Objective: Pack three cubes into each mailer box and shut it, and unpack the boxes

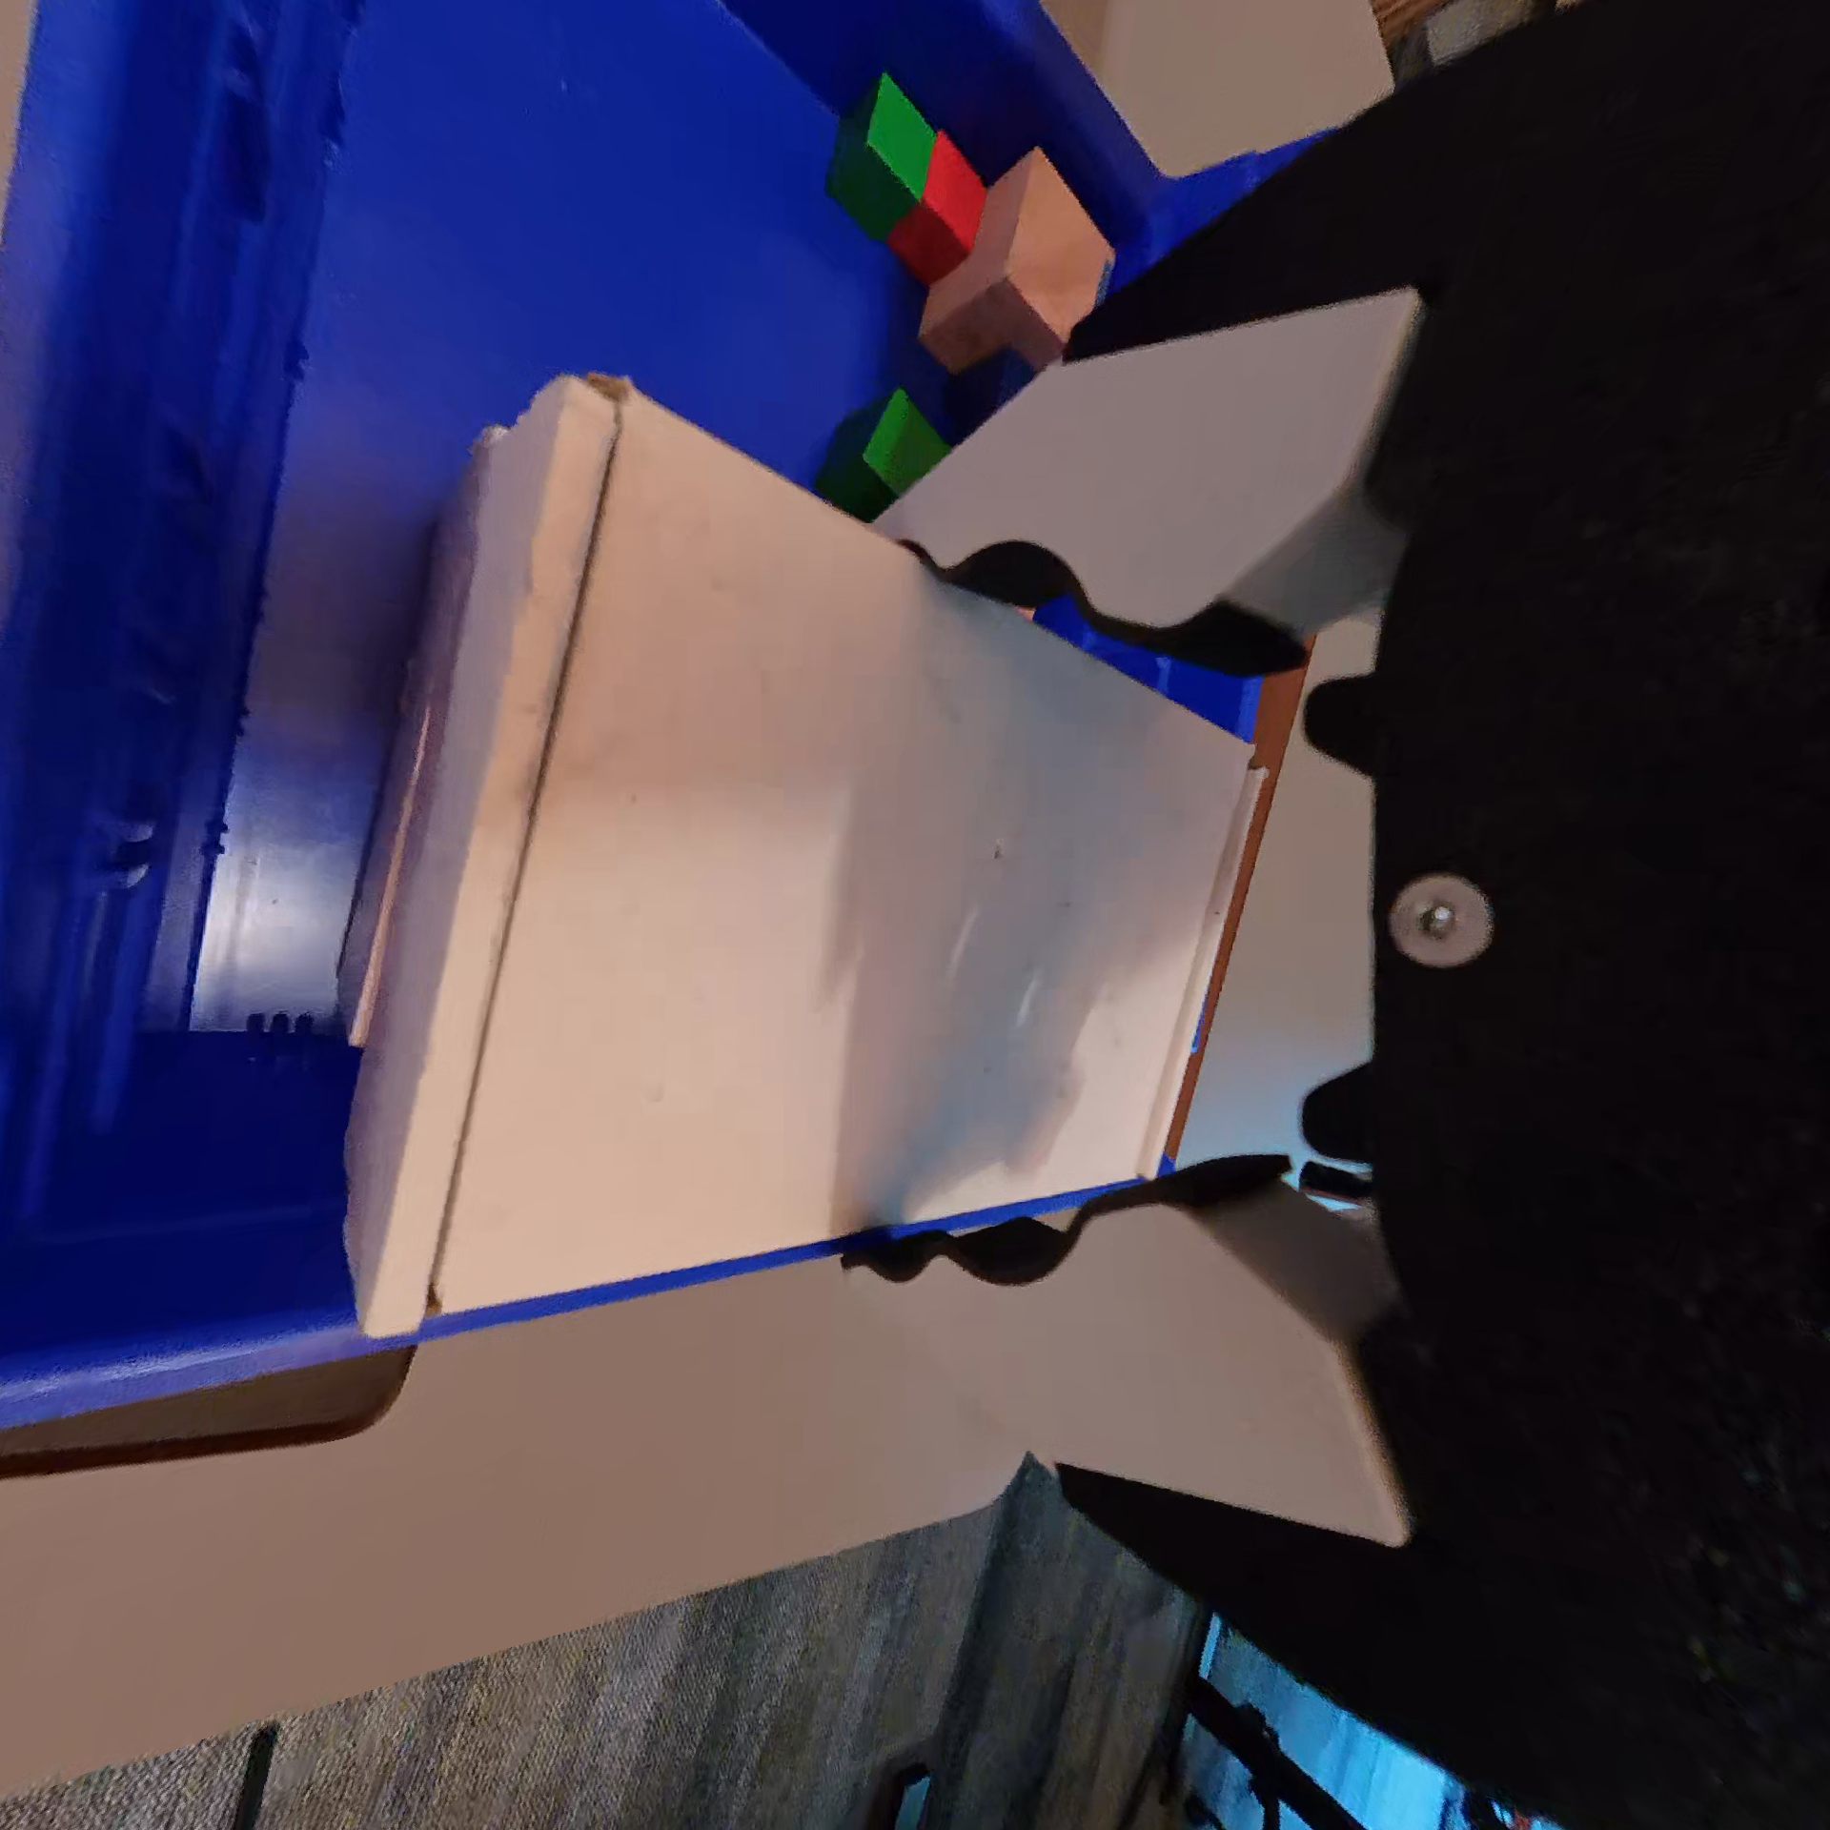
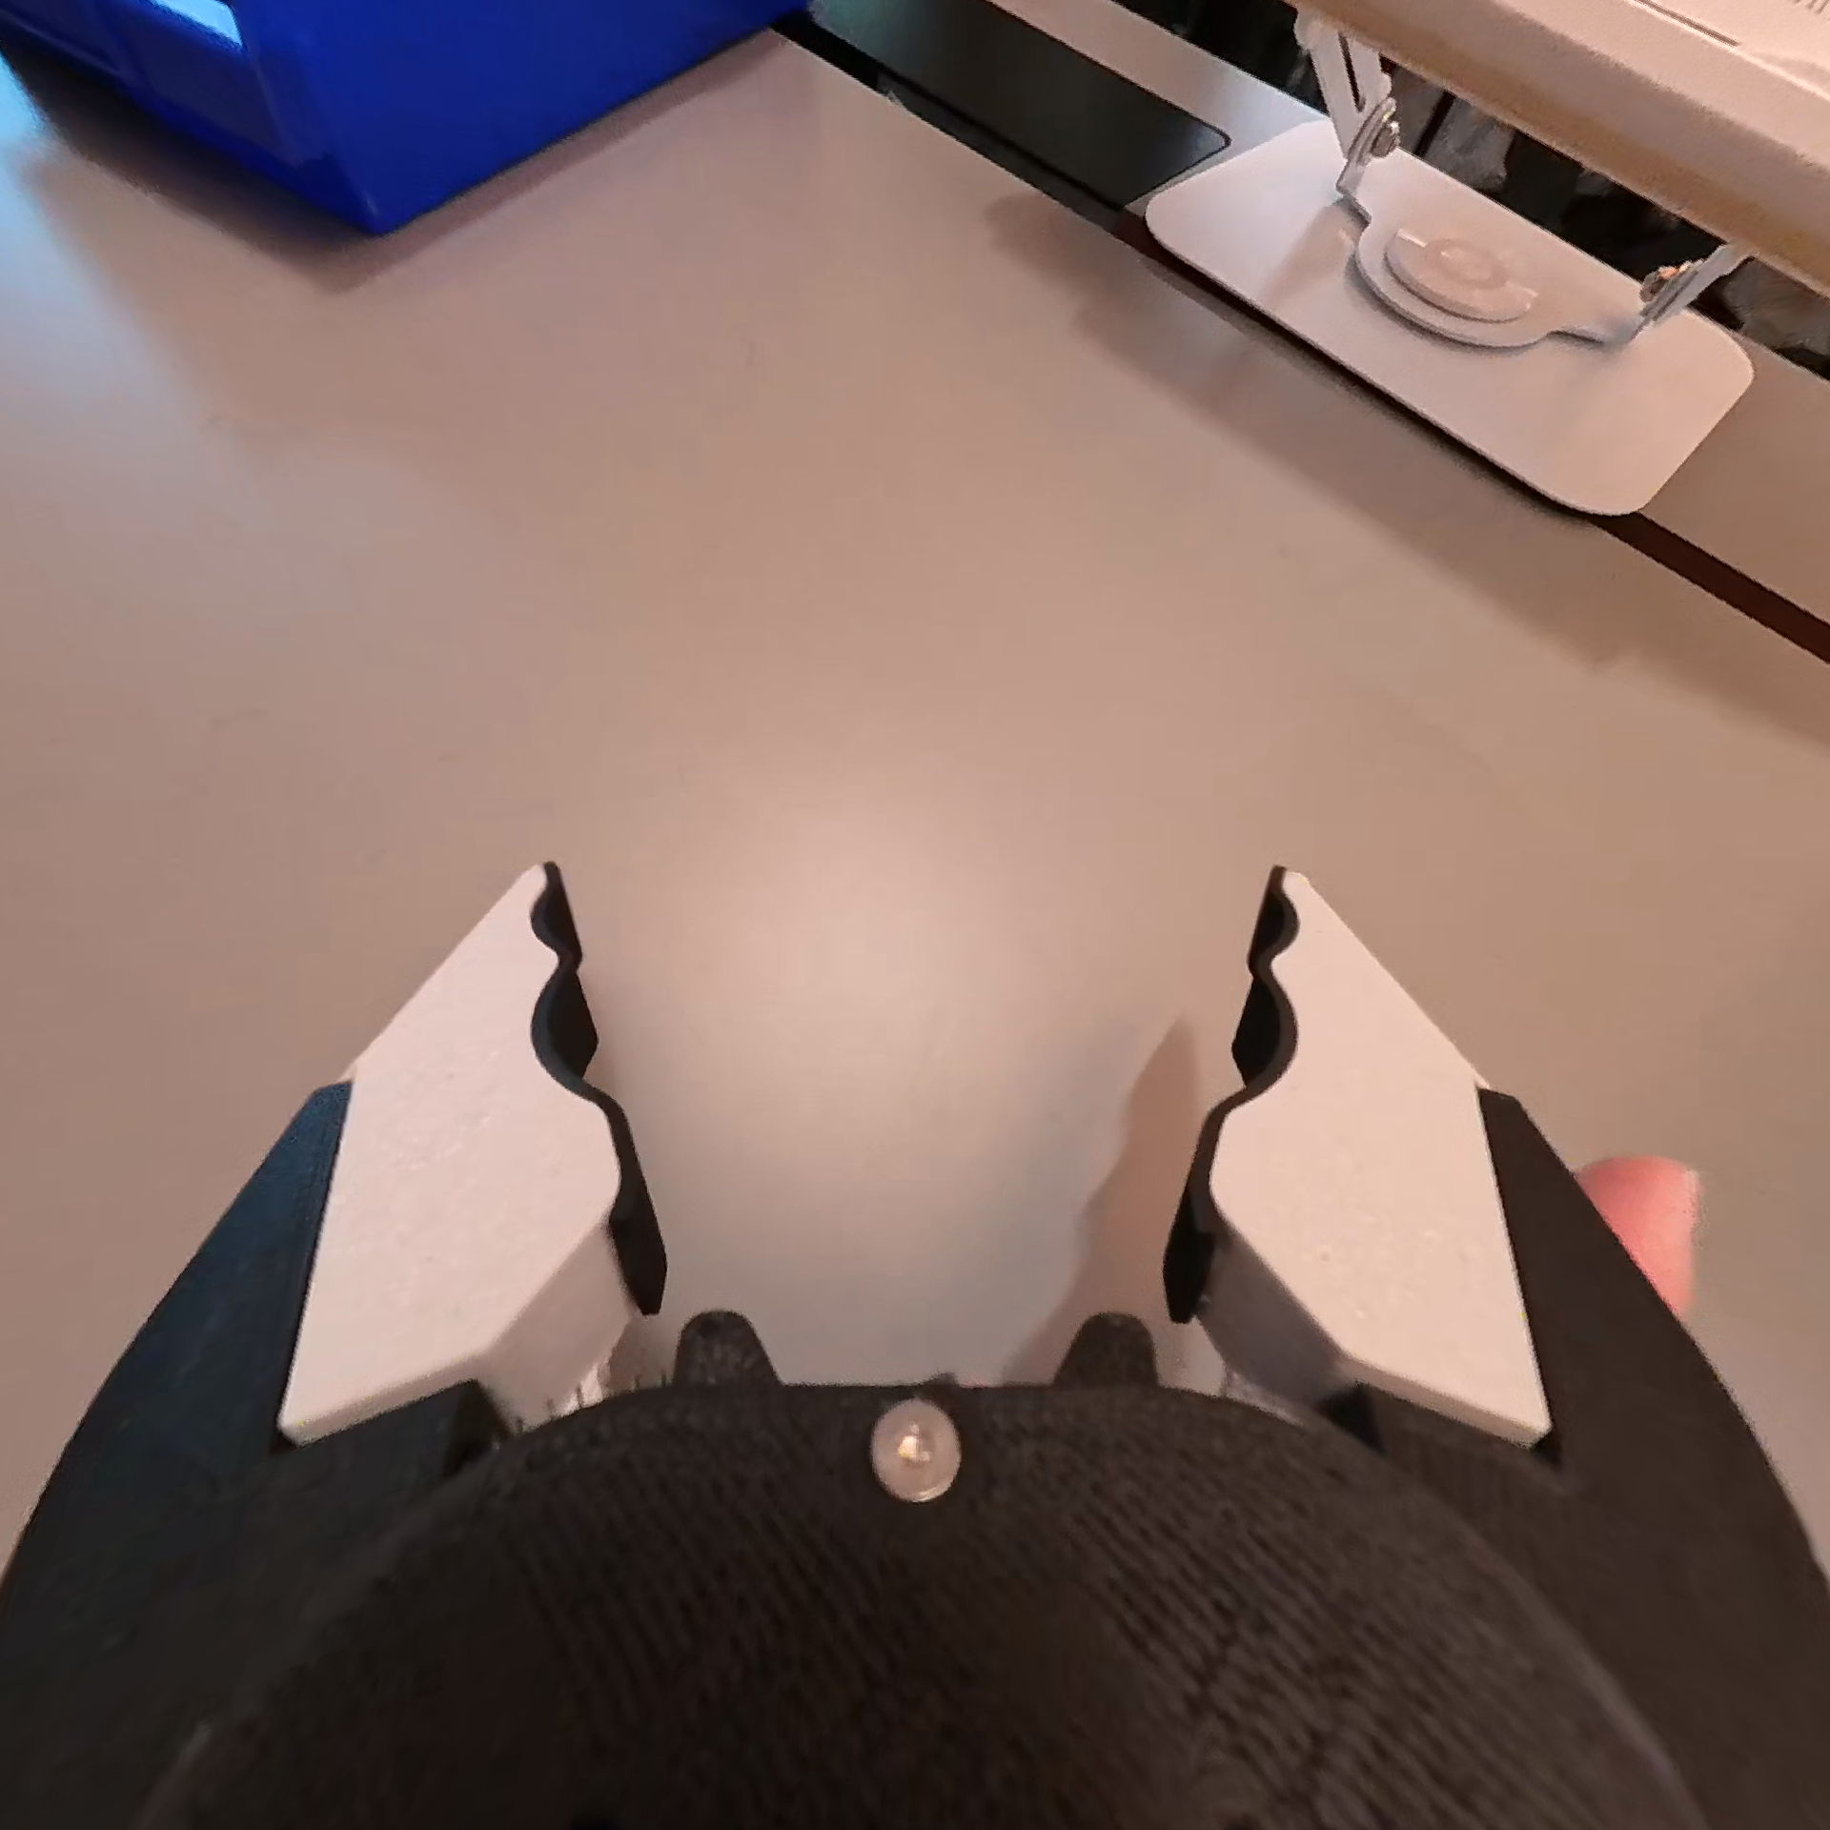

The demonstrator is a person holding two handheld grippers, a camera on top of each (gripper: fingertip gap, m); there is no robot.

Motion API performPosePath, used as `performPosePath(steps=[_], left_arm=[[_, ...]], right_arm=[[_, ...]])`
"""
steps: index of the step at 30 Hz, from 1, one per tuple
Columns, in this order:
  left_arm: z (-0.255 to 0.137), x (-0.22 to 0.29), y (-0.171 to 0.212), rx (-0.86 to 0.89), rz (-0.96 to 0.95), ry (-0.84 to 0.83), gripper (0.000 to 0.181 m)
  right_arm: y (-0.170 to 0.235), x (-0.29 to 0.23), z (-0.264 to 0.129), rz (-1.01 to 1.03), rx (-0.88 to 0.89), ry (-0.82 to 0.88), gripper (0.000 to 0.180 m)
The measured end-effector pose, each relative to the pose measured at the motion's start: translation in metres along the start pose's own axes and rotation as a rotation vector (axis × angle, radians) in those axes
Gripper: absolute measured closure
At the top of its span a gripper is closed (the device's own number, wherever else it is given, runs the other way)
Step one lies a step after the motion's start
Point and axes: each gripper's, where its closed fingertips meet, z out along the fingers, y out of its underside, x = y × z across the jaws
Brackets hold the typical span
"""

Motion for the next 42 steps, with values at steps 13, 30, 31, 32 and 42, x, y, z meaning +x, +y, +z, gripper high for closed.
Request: performPosePath(steps=[13, 30, 31, 32, 42], left_arm=[[-0.003, 0.006, 0.007, 0.005, 0.027, -0.034, 0.06], [0.001, 0.016, 0.005, 0.05, 0.009, -0.106, 0.06], [0.001, 0.016, 0.004, 0.049, 0.009, -0.1, 0.06], [0.001, 0.015, 0.005, 0.047, 0.01, -0.095, 0.061], [-0.047, 0.012, 0.009, -0.006, 0.028, -0.184, 0.062]], right_arm=[[0.006, 0.006, -0.009, -0.033, -0.023, 0.033, 0.048], [-0.003, 0.006, -0.004, -0.014, 0.012, 0.026, 0.049], [-0.003, 0.005, -0.005, -0.011, 0.012, 0.025, 0.049], [-0.003, 0.004, -0.005, -0.011, 0.013, 0.024, 0.049], [0.003, 0.009, -0.014, -0.008, 0.009, 0.045, 0.05]])
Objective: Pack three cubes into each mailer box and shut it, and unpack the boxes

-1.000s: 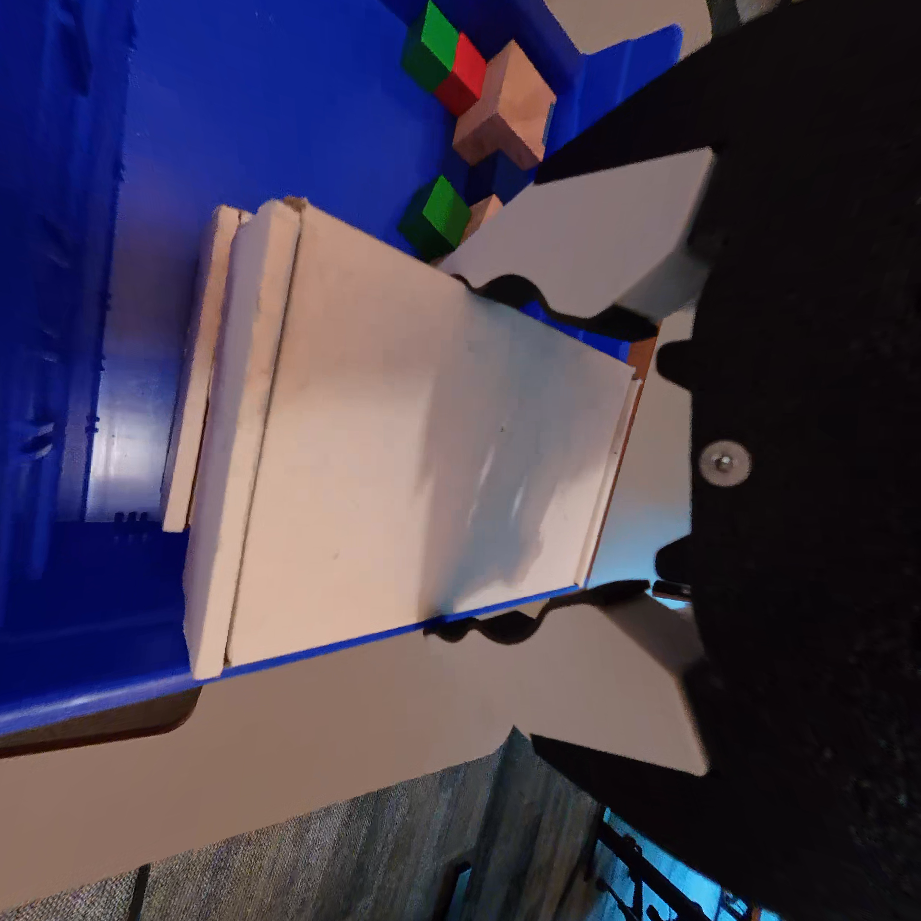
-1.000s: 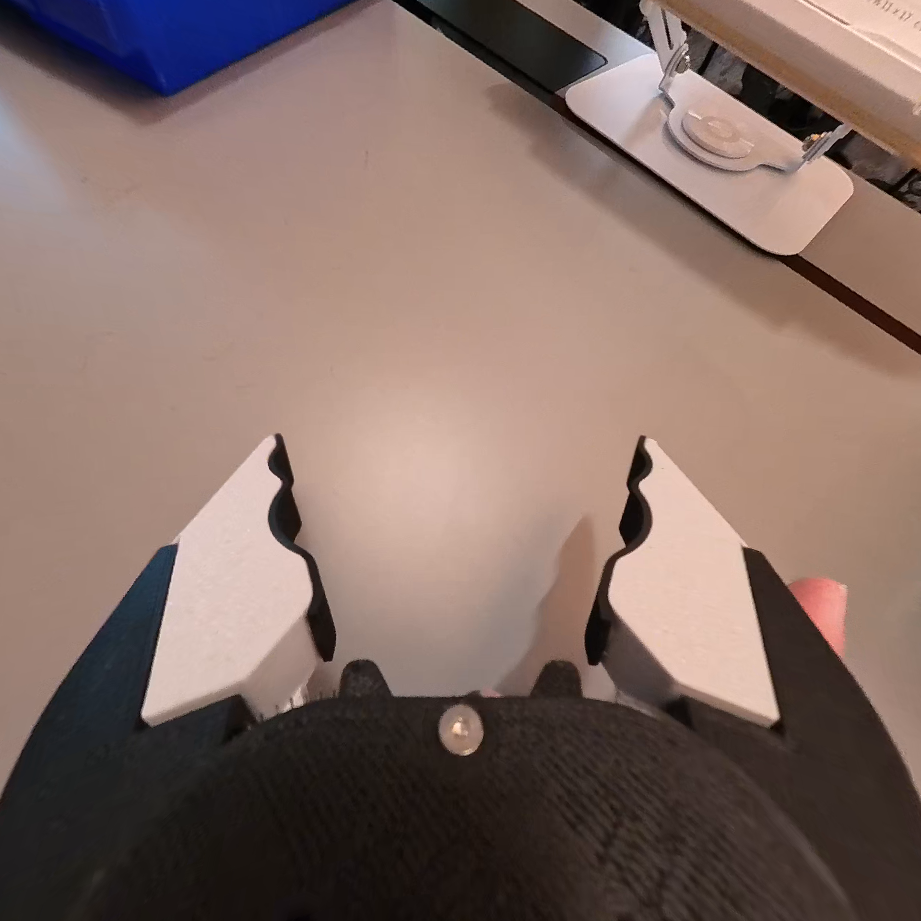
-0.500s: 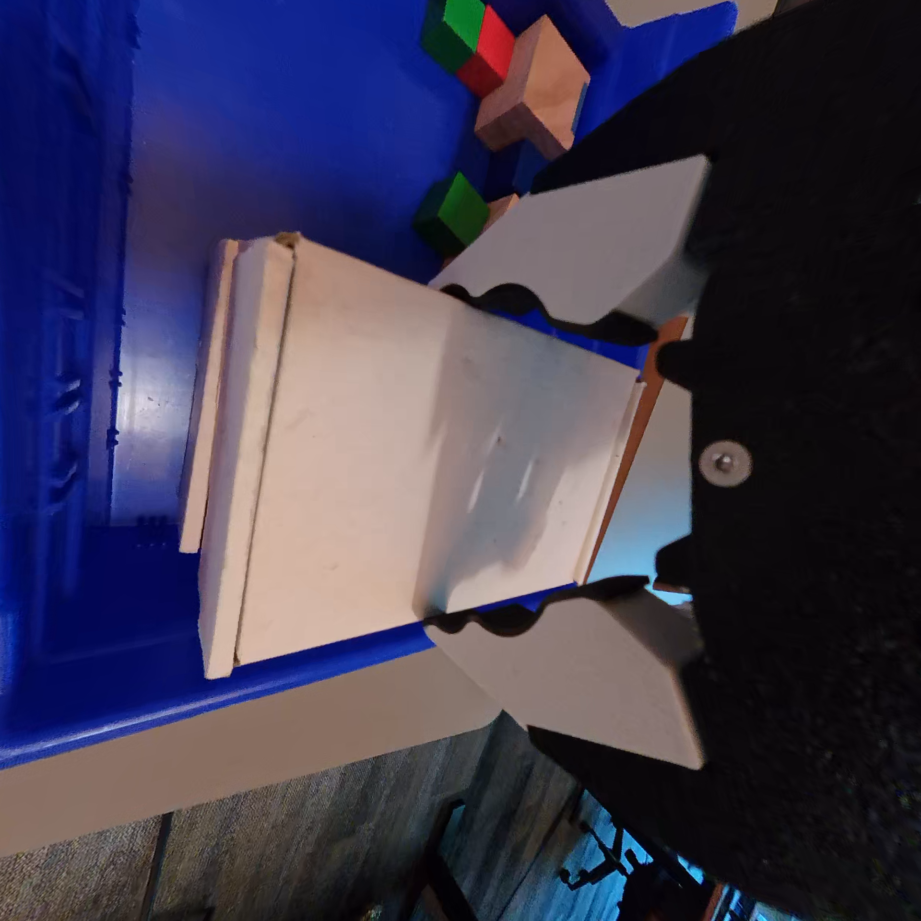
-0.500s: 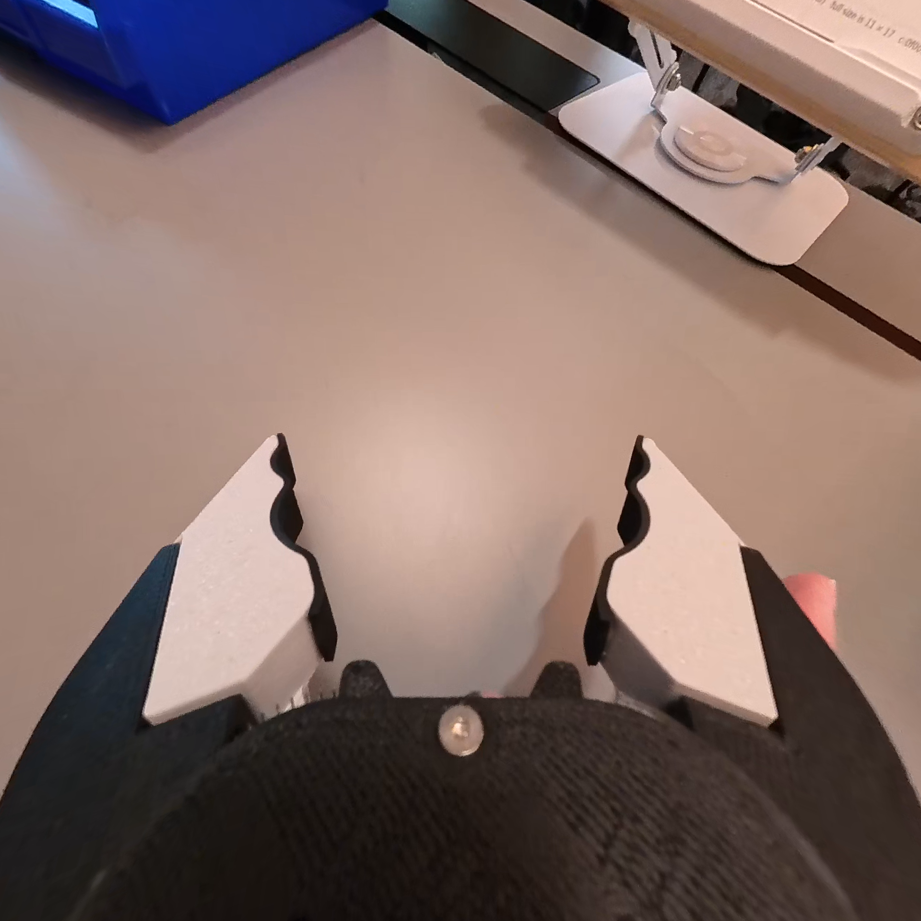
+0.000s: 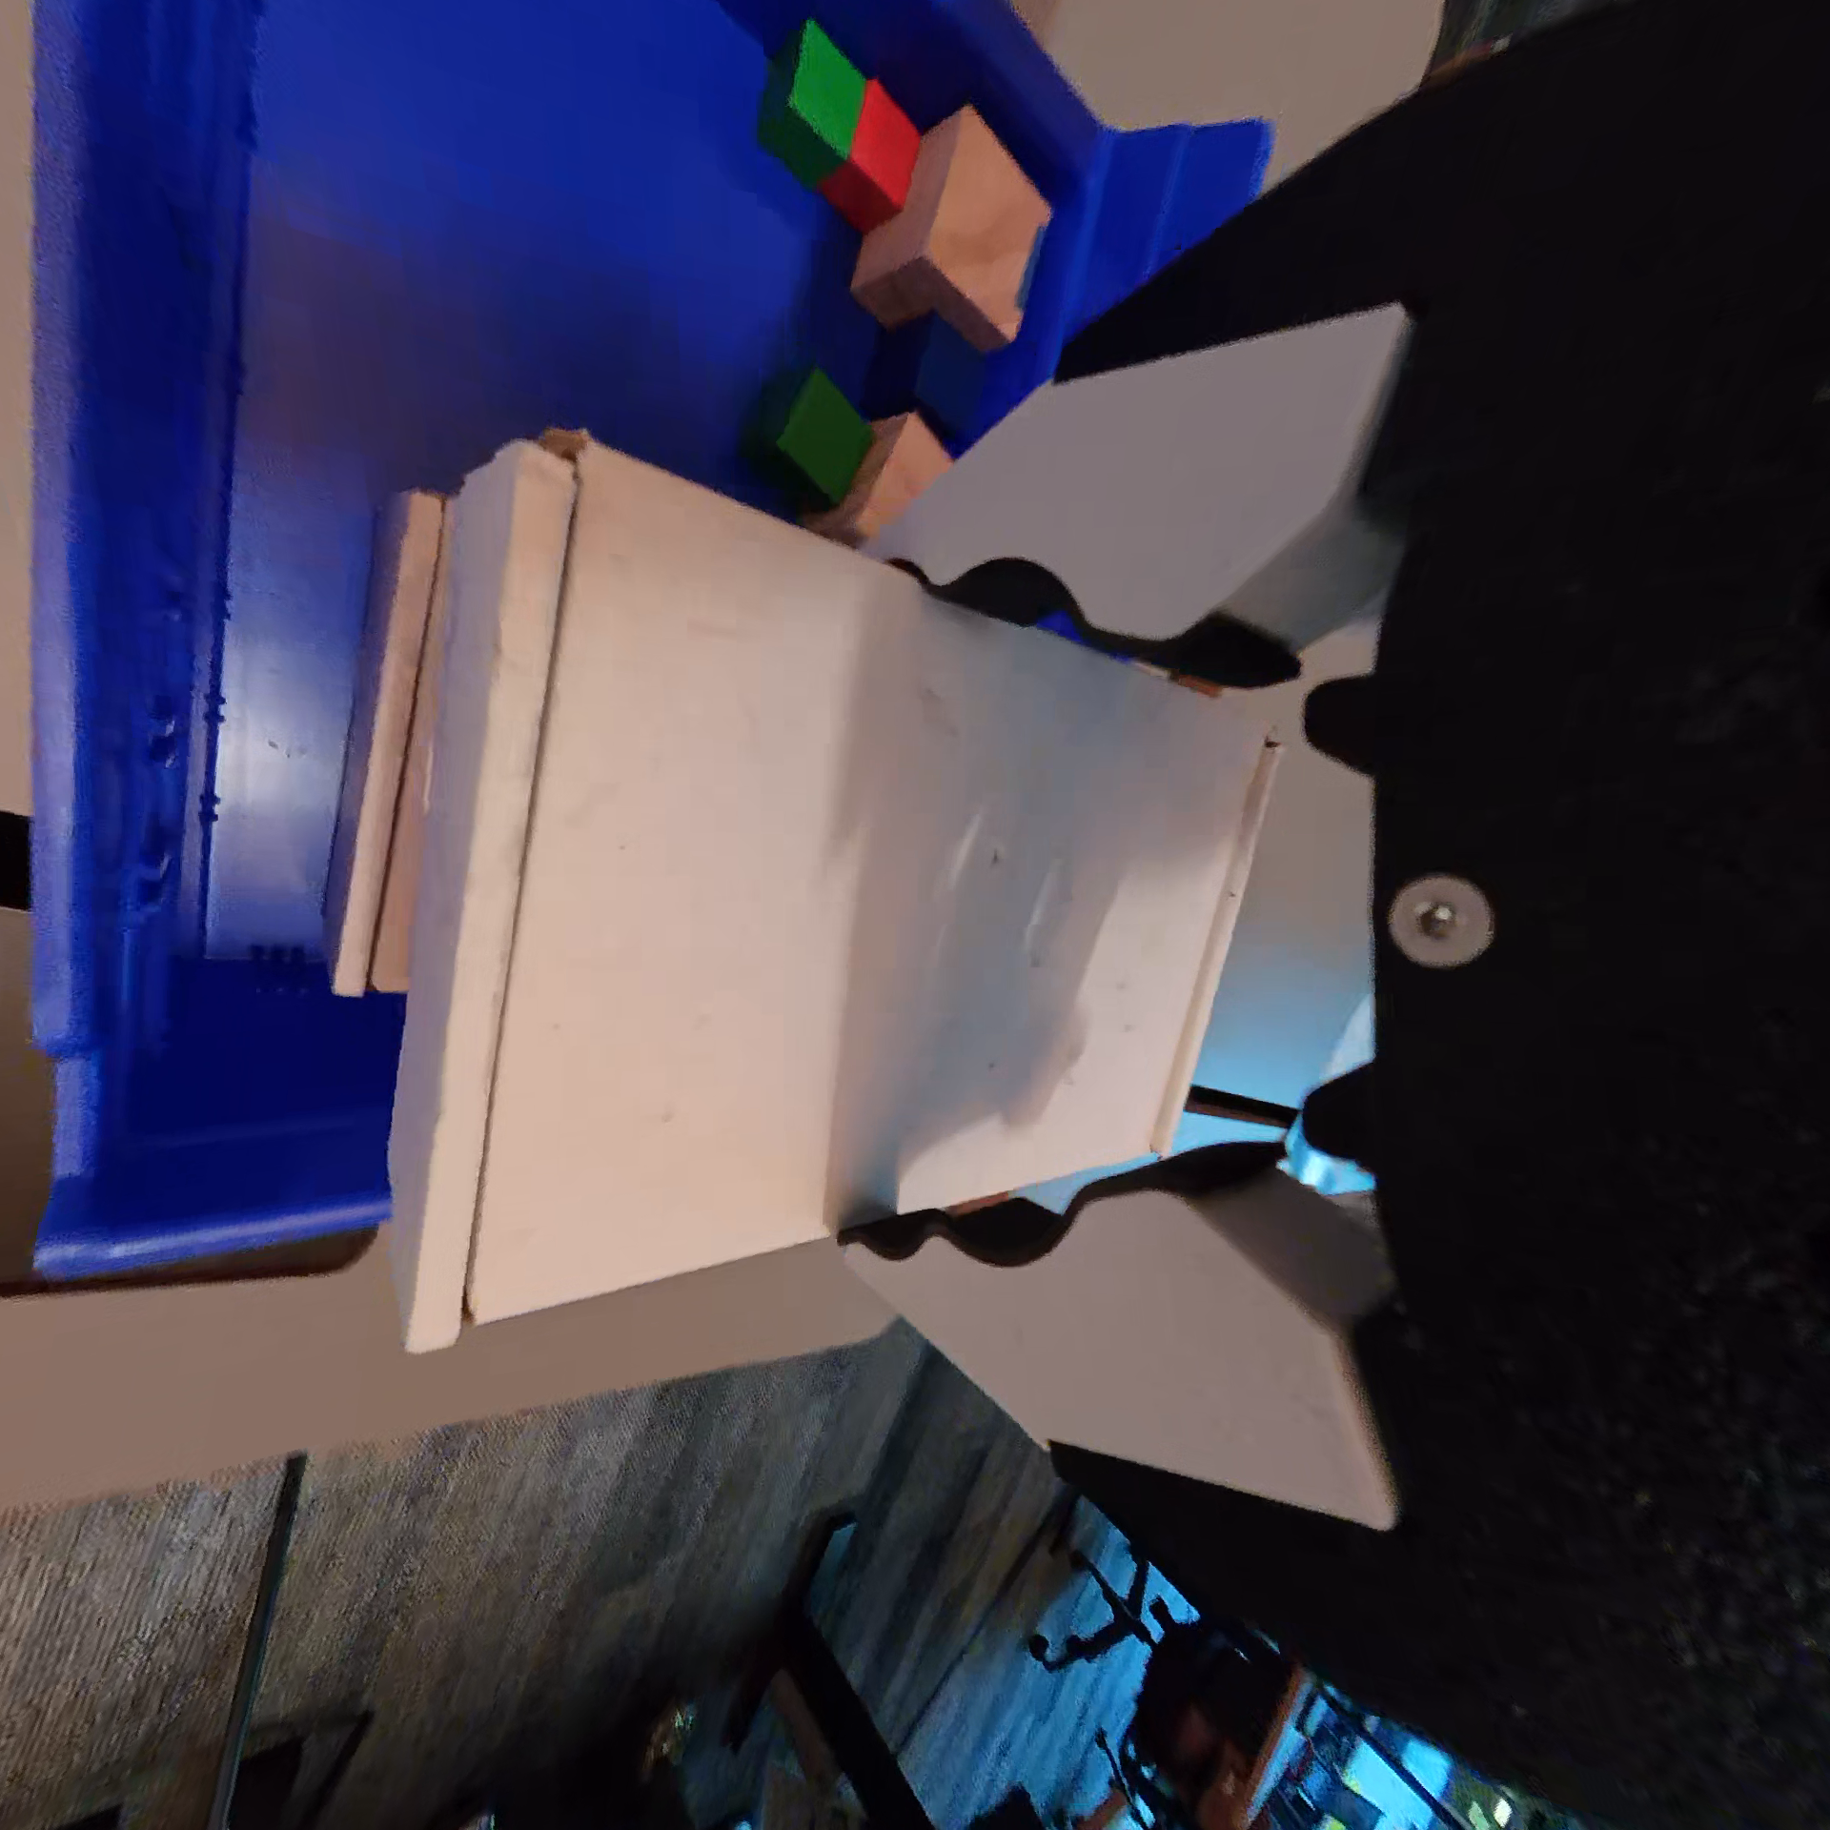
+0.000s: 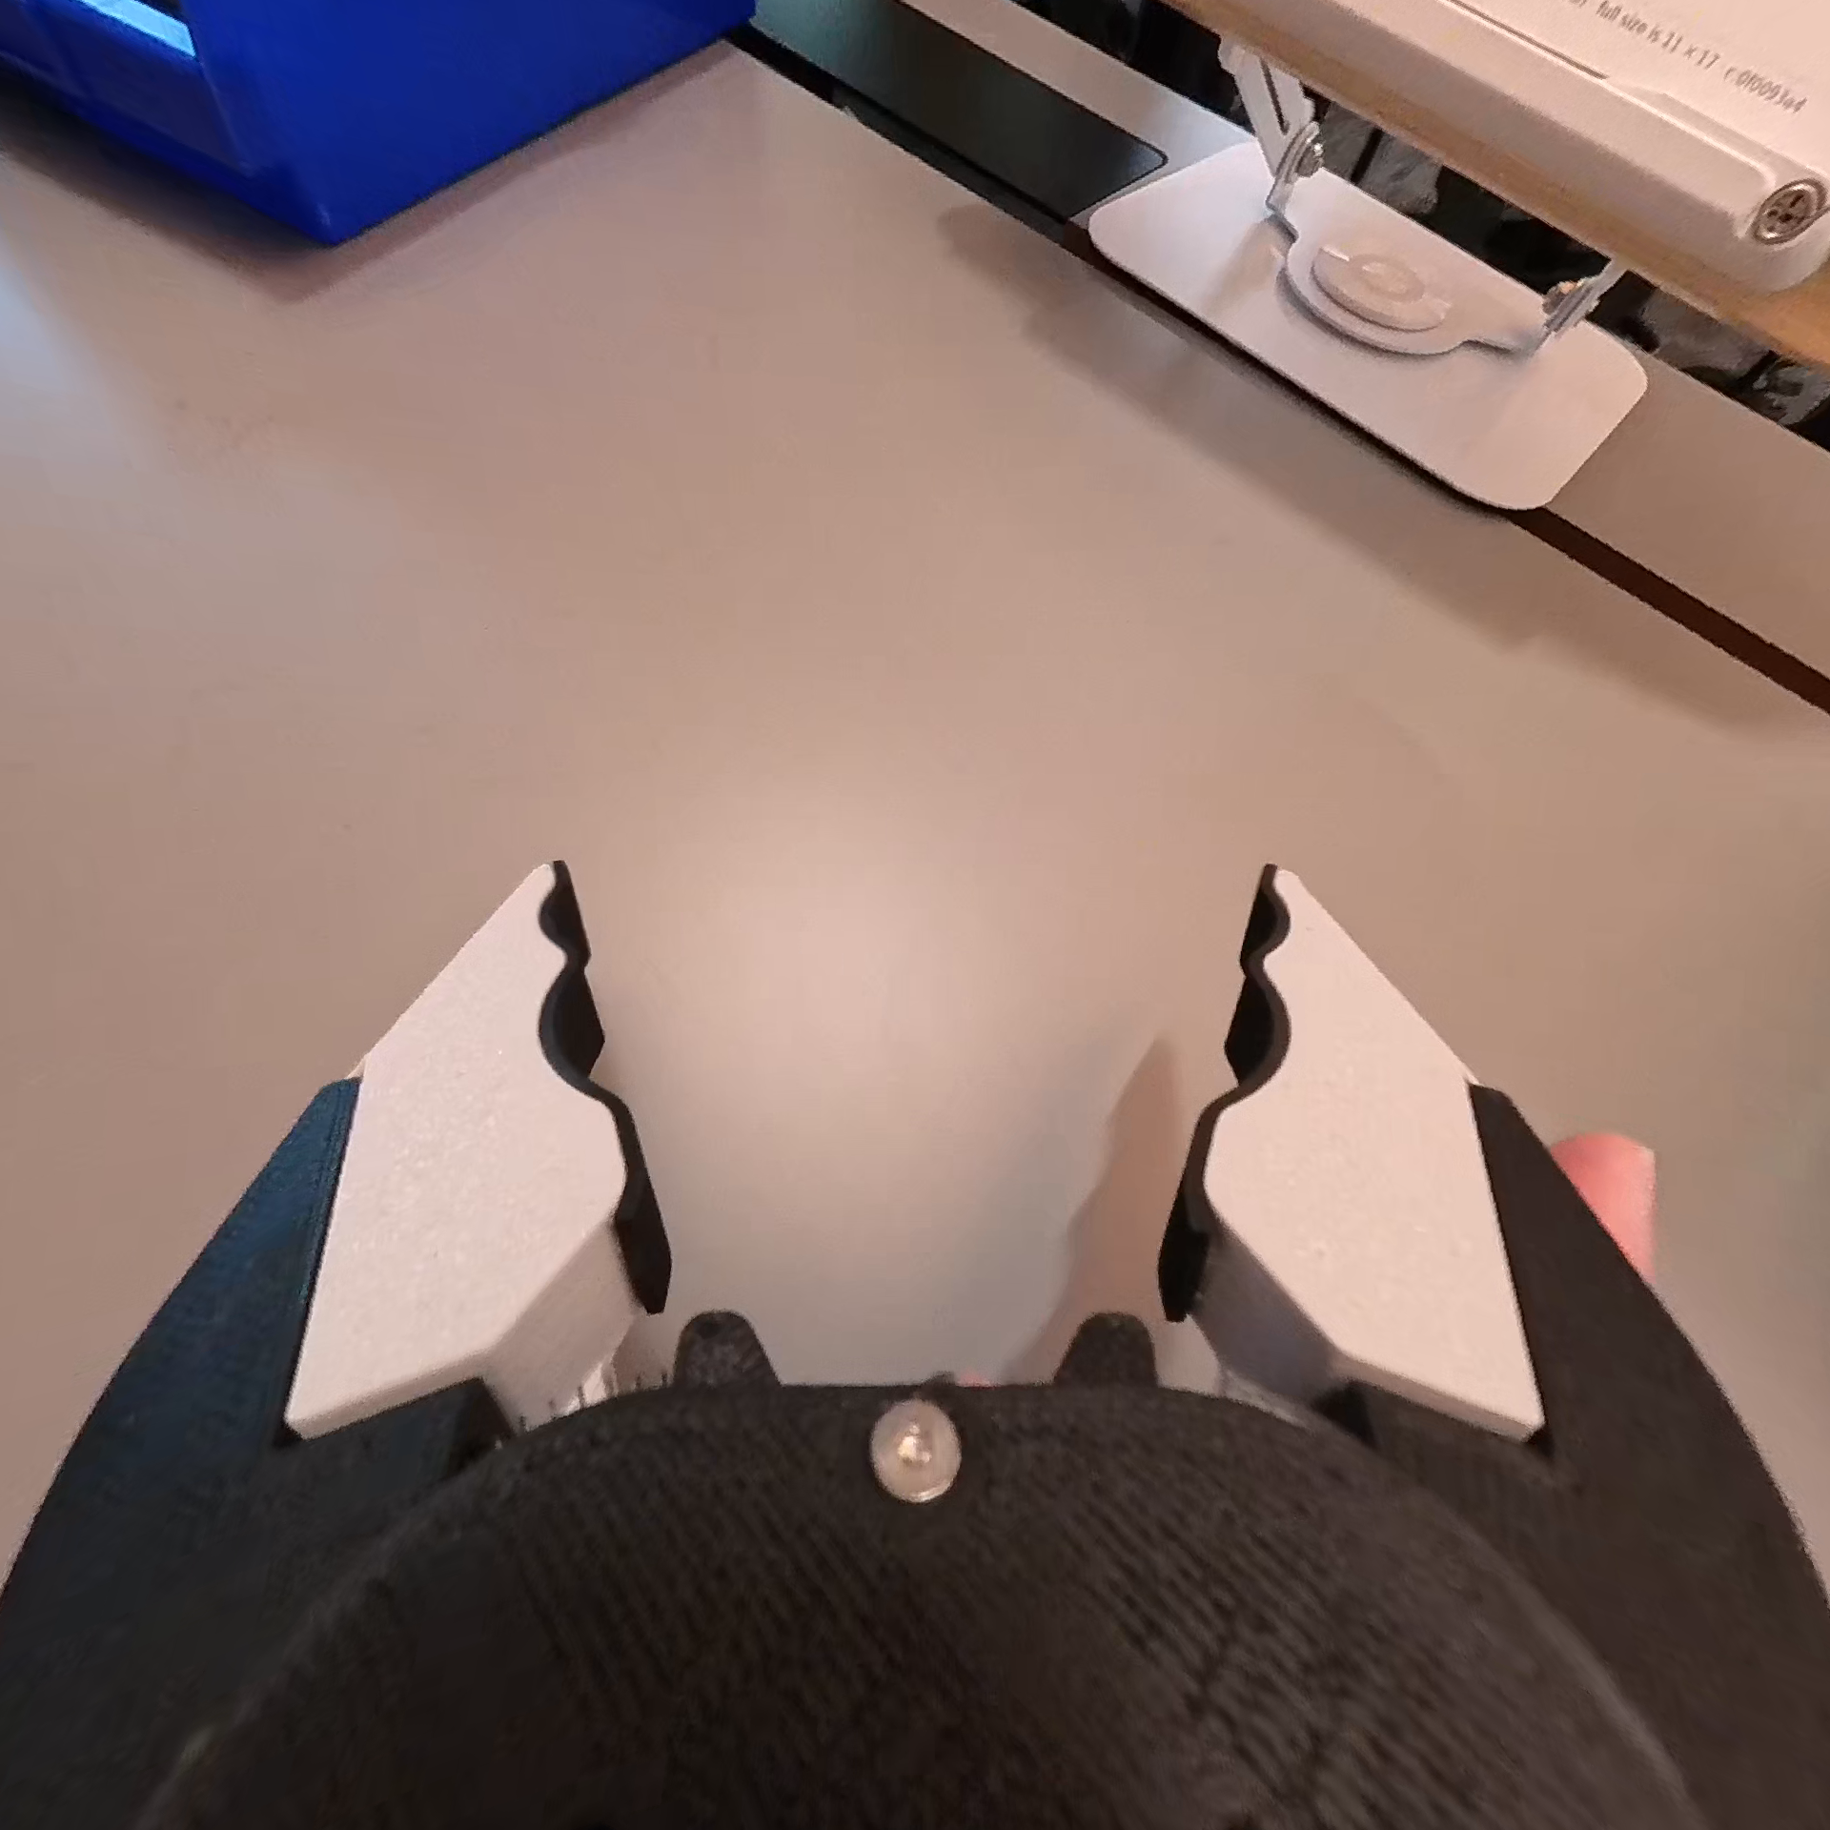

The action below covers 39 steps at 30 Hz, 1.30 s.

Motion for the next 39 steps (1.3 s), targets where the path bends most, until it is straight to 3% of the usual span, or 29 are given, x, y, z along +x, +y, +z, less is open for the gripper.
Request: performPosePath(steps=[5, 9, 12, 16, 25, 34, 39], left_arm=[[-0.082, 0.011, -0.025, 0.024, 0.008, -0.033, 0.062], [-0.139, 0.05, -0.081, 0.101, 0.012, -0.025, 0.062], [-0.155, 0.097, -0.128, 0.121, 0.053, -0.02, 0.062], [-0.142, 0.173, -0.187, 0.11, 0.134, 0.002, 0.062], [-0.059, 0.313, -0.289, 0.102, 0.273, -0.008, 0.061], [-0.051, 0.382, -0.328, 0.212, 0.212, 0.013, 0.061], [-0.068, 0.409, -0.336, 0.28, 0.133, 0.017, 0.06]], right_arm=[[-0.005, 0.004, -0.01, 0.002, 0.033, 0.017, 0.05], [-0.011, 0.006, -0.02, 0.008, 0.065, 0.03, 0.05], [-0.012, 0.006, -0.032, 0.005, 0.09, 0.049, 0.05], [0.0, 0.007, -0.051, -0.016, 0.09, 0.079, 0.049], [0.032, 0.009, -0.101, -0.075, 0.151, 0.116, 0.049], [0.053, -0.003, -0.126, -0.213, 0.186, 0.05, 0.051], [0.043, -0.009, -0.129, -0.185, 0.237, 0.013, 0.067]])
